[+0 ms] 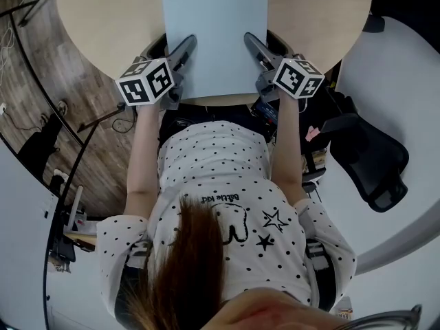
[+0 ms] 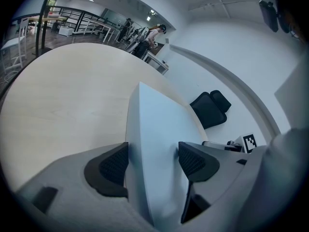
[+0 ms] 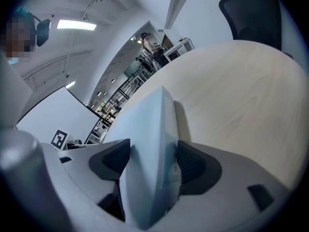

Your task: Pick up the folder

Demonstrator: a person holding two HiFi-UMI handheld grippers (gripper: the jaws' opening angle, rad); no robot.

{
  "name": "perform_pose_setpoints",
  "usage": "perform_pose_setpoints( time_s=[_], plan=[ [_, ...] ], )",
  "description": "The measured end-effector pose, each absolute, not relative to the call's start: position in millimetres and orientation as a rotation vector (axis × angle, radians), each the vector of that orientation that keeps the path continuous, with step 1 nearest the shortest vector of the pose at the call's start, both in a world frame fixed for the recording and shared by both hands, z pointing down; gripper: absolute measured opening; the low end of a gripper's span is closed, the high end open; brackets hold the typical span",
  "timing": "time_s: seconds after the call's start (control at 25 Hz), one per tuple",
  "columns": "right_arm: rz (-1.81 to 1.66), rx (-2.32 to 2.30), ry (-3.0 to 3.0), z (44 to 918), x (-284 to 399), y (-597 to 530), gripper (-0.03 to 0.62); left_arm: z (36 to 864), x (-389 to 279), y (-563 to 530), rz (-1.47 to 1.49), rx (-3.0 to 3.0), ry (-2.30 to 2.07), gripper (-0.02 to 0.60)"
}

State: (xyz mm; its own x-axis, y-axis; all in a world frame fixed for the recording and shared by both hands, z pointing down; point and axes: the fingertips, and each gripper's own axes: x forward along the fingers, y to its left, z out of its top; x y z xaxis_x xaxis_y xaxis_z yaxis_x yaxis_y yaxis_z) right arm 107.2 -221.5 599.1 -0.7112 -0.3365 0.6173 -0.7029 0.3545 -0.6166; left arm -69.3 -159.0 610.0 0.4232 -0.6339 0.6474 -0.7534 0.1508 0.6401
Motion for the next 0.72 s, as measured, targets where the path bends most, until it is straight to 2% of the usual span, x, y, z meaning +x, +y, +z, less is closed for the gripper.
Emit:
perform_pose_setpoints(
  time_s=[0.72],
  plan=[
    [1.232, 0.940, -2.302, 575.8, 102.1, -217.1, 0.290, 583.7, -75.9, -160.7, 0.061, 1.567, -1.382, 0.318]
  ],
)
